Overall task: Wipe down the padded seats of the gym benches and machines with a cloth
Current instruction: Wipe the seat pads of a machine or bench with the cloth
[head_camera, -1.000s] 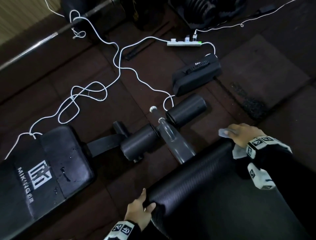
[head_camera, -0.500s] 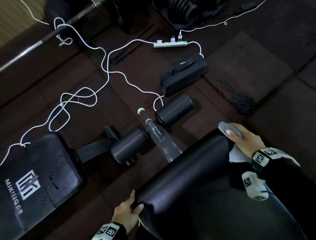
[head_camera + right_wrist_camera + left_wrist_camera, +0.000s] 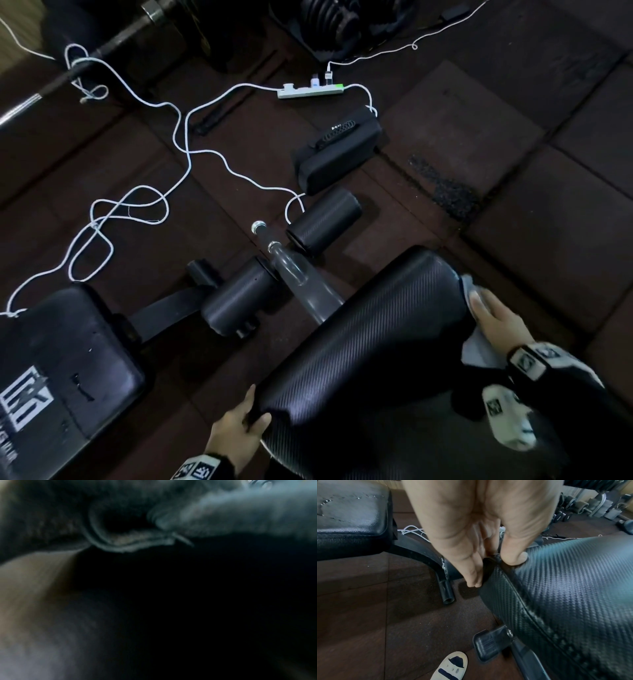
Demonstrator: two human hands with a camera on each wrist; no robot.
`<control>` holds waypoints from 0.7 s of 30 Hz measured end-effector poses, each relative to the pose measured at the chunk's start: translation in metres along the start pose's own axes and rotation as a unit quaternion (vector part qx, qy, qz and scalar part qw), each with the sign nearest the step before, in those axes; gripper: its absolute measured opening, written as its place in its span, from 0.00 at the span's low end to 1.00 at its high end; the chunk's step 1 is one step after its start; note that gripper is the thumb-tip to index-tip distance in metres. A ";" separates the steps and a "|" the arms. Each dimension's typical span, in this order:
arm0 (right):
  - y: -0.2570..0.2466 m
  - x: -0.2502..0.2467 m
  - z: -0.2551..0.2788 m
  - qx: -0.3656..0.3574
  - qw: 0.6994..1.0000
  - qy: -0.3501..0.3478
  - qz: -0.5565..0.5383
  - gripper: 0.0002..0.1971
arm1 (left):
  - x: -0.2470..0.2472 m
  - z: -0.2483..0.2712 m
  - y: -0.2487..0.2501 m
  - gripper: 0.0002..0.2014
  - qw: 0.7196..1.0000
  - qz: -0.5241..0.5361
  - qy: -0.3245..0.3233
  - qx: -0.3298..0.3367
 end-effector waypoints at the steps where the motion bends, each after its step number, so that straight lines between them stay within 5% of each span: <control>1: -0.017 0.003 -0.008 -0.020 1.000 0.008 0.000 0.20 | 0.000 0.000 -0.002 0.34 1.000 -0.001 -0.001 0.000; 9: -0.073 0.010 -0.022 -0.117 0.993 -0.015 0.011 0.19 | 0.003 -0.003 -0.006 0.33 1.000 -0.009 -0.006 0.005; 13: -0.020 0.000 0.002 -0.070 0.996 0.014 -0.047 0.19 | 0.002 -0.004 -0.004 0.33 1.000 -0.019 -0.004 0.018; 17: 0.061 -0.011 0.039 0.021 1.000 -0.001 0.007 0.22 | 0.001 -0.005 0.004 0.31 0.996 -0.036 -0.004 0.076; 21: 0.083 -0.023 0.067 0.054 0.998 -0.004 0.029 0.20 | -0.001 -0.007 0.011 0.31 0.991 -0.043 -0.015 0.124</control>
Point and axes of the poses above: each hand's wrist, its own z-axis away from the middle knuckle, its own x-axis out of the palm, y = z × x, the point moved 8 cm from there along -z, towards the middle knuckle, and after that the axes turned 5 degrees about y, right-handed, at the moved point
